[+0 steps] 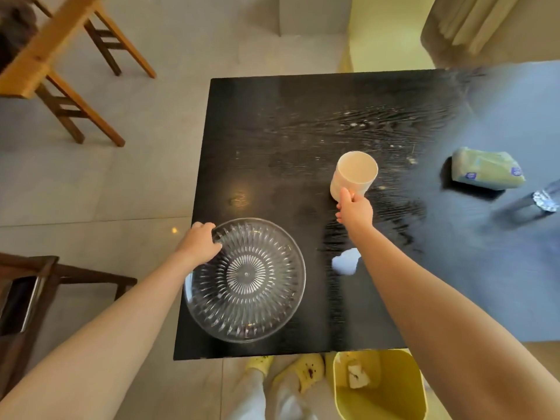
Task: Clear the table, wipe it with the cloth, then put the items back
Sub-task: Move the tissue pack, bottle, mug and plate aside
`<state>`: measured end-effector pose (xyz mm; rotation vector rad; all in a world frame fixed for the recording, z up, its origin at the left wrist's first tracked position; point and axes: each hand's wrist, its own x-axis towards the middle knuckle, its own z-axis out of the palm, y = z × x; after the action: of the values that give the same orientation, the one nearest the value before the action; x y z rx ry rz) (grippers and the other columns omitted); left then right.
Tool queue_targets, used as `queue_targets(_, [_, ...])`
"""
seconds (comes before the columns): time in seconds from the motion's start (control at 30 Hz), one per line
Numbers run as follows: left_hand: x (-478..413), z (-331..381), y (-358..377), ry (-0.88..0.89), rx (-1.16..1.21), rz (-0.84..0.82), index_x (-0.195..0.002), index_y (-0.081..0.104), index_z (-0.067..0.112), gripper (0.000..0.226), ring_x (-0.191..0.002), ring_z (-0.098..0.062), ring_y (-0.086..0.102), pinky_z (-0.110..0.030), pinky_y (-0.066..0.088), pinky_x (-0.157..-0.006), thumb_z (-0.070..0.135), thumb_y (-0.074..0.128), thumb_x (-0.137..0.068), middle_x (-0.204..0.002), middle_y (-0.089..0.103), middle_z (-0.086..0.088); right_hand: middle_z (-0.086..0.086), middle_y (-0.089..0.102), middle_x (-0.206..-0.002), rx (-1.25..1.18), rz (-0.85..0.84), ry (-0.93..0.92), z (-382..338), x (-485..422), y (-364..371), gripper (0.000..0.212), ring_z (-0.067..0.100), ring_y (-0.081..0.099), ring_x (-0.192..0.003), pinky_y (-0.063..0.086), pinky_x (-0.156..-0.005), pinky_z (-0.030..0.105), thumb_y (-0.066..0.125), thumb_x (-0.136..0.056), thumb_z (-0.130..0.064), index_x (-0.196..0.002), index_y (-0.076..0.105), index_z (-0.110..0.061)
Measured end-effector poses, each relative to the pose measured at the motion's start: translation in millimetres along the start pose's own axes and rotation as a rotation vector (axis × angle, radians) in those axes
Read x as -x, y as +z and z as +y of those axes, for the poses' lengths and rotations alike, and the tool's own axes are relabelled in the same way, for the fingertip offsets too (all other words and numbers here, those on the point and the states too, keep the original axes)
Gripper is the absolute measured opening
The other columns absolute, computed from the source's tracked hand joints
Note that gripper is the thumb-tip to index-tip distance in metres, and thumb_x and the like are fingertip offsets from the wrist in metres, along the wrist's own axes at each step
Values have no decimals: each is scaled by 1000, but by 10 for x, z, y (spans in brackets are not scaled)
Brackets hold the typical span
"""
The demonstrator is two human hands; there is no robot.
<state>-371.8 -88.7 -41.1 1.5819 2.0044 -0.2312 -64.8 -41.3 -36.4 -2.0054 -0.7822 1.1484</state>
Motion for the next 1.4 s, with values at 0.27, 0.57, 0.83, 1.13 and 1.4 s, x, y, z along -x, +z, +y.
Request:
queue_targets(0.27, [44,-195,99,-58,97,10,-108,51,8,25,-103,-33,57,-40,46,-87,22,58,-89,-115,58,-14,17,66,-101,204,-8,-67,106,305,-149,31,33,62,-94,52,-86,45,33,-96,-32,-87,54,-11])
queue_targets(0.57, [342,-121,-6,124,557,23,-95,45,20,11,-67,-27,66,-29,49,-55,13,37,-99,-86,67,-13,6,63,-74,244,2,-161,31,684,-652,33,24,56,-69,54,-80,48,38,-92,-31,-68,52,-12])
queue_targets(0.83, [492,267,-228,146,670,53,-111,49,28,18,-92,-28,64,-50,55,-82,33,40,-97,-104,63,-7,1,60,-69,258,138,-208,-56,1249,-1389,33,18,54,-61,53,-71,42,39,-95,-28,-66,48,-15])
queue_targets(1.13, [794,1458,-323,219,833,-94,-115,51,18,20,-83,-18,60,-33,51,-66,22,48,-95,-94,58,-2,-3,59,-61,251,262,-194,-21,1917,-2367,40,15,56,-53,52,-59,26,40,-98,-26,-79,61,2])
queue_targets(1.4, [1242,2577,-20,204,858,-264,-100,63,5,19,-88,-32,68,-52,54,-88,4,64,-81,-97,69,-18,20,68,-77,272,352,-223,163,2133,-3354,39,21,58,-57,54,-71,38,40,-99,-27,-75,60,-4])
